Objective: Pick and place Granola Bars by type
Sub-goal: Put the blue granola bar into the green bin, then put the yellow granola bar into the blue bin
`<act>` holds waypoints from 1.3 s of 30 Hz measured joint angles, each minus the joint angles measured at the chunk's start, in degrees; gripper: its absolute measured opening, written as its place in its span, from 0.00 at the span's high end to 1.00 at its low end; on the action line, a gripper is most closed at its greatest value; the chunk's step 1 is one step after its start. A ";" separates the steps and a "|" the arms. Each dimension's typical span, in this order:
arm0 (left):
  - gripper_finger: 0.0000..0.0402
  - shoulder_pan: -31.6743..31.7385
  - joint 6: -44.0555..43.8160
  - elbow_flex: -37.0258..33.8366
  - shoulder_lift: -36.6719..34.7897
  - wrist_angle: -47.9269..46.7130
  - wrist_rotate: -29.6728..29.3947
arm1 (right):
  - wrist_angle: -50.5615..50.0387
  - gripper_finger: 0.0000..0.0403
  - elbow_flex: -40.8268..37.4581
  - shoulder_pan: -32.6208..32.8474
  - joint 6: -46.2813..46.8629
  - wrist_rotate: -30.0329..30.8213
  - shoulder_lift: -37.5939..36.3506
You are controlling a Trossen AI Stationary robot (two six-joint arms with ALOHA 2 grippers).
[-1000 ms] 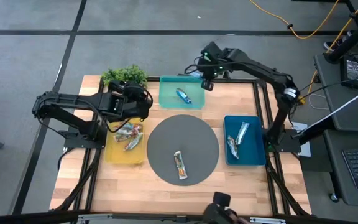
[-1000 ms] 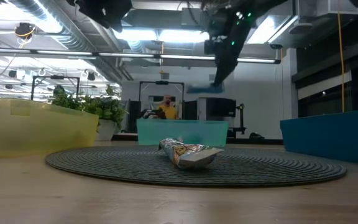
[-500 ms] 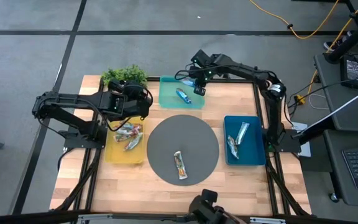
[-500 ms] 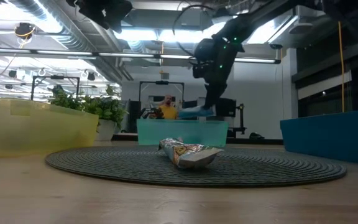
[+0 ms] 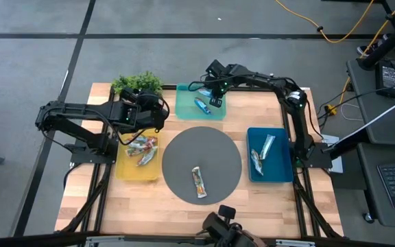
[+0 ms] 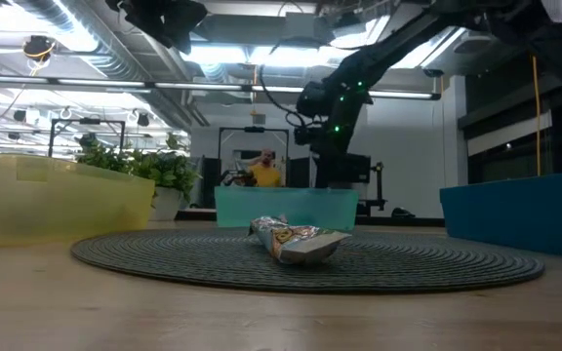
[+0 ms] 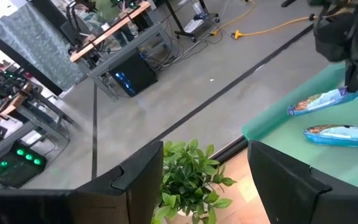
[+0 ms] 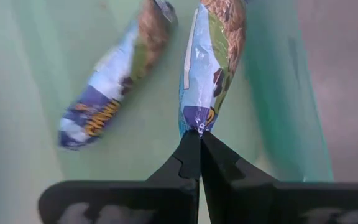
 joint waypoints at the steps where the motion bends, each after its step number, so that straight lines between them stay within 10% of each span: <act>1: 0.44 0.00 0.00 0.00 0.00 0.00 0.08 | -0.01 0.98 0.00 0.00 0.00 0.98 0.44; 14: 0.44 0.00 0.00 0.00 0.00 0.00 0.62 | -1.04 0.97 0.00 0.32 -0.11 2.44 1.92; 30: 0.44 0.00 -0.02 0.00 0.00 0.00 0.58 | -2.79 0.55 0.00 0.78 -0.21 0.94 1.22; 39: 0.44 0.00 -0.02 0.00 0.00 0.01 0.60 | -3.73 0.55 0.00 1.21 -1.90 1.25 -5.11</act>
